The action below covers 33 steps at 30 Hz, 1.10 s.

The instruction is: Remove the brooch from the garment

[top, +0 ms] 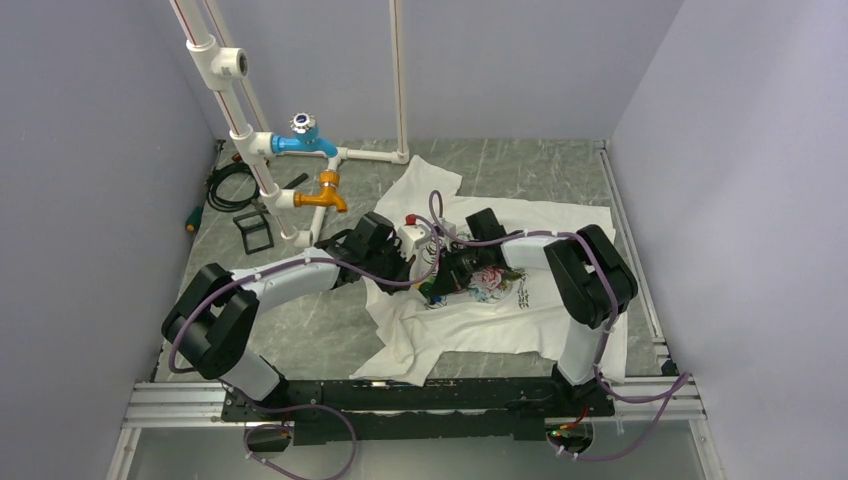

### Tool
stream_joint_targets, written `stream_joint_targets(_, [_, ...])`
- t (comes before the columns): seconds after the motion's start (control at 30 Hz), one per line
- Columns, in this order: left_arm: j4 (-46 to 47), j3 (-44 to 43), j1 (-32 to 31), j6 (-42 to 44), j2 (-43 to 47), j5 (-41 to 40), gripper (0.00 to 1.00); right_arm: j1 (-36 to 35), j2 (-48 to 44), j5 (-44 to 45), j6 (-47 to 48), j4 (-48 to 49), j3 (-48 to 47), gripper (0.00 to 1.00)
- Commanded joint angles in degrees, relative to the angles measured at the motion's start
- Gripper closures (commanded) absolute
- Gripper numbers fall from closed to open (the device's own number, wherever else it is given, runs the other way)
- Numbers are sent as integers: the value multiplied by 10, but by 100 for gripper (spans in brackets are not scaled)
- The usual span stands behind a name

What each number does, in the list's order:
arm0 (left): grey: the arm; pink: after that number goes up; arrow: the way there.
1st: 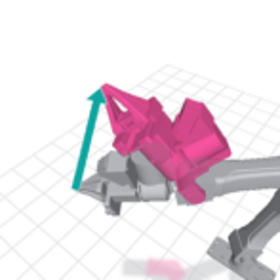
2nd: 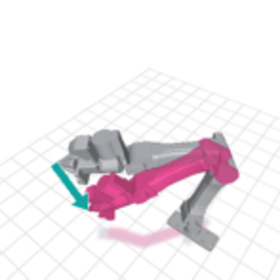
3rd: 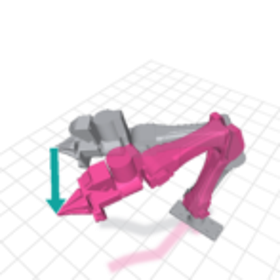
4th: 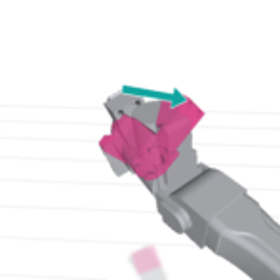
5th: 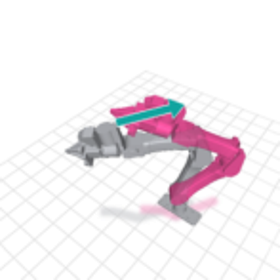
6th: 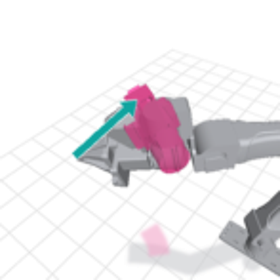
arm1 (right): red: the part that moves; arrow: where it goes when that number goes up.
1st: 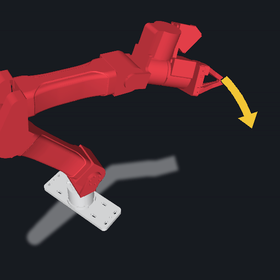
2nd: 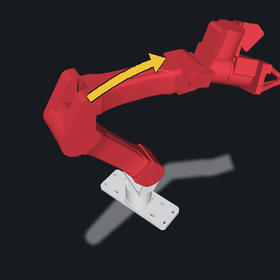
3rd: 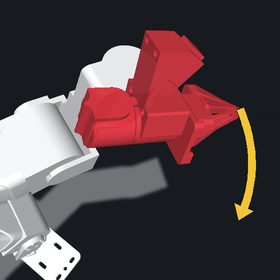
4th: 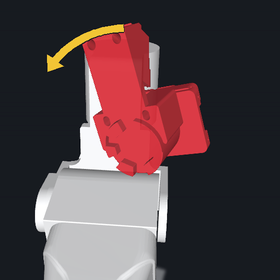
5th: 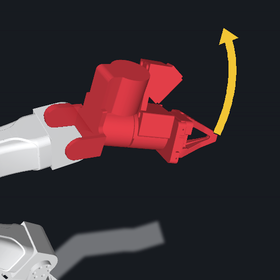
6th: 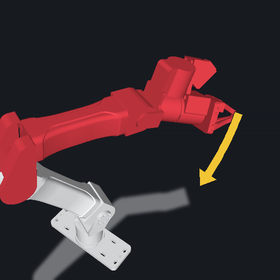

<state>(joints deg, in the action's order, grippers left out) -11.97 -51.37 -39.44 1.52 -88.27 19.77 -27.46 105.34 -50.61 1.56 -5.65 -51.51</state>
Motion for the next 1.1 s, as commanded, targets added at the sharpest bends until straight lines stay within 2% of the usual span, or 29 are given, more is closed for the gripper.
stream_joint_targets(0.0, [14, -9, 6, 20, 26, -6, 100, 0, -4, 22, 38, -57, -10, 100])
stream_joint_targets(0.27, [32, 25, 7, 55, 29, -11, 100, 57, -26, -28, 13, -46, -30, 100])
stream_joint_targets(0.3, [37, 28, 7, 59, 30, -9, 98, 65, -32, -32, 14, -47, -33, 100])
stream_joint_targets(0.33, [42, 30, 7, 62, 33, -7, 93, 71, -37, -40, 17, -51, -37, 100])
stream_joint_targets(0.43, [53, 30, 7, 69, 47, 6, 63, 88, -57, -62, 17, -51, -46, 100])
stream_joint_targets(0.57, [81, 30, 7, 78, 85, 33, 41, 109, -78, -103, -22, -16, -48, 100])
stream_joint_targets(0.6, [86, 29, 7, 80, 95, 42, 30, 114, -82, -113, -41, -4, -47, 100])
stream_joint_targets(0.7, [108, 32, 7, 89, 136, 60, 25, 127, -93, -144, -89, 32, -49, 100])
stream_joint_targets(0.73, [114, 33, 7, 100, 150, 64, 17, 132, -99, -153, -112, 49, -48, 100])
stream_joint_targets(0.77, [115, 35, 7, 108, 163, 64, 13, 137, -103, -162, -136, 77, -47, 100])
stream_joint_targets(0.8, [115, 32, 7, 116, 173, 67, 3, 141, -106, -176, -168, 104, -45, 100])
stream_joint_targets(0.9, [100, 18, 7, 142, 199, 70, 0, 154, -113, -195, -295, 199, -36, 100])
stream_joint_targets(1.07, [92, 13, 9, 167, 227, 43, 0, 168, -113, -219, -513, 429, -6, 100])
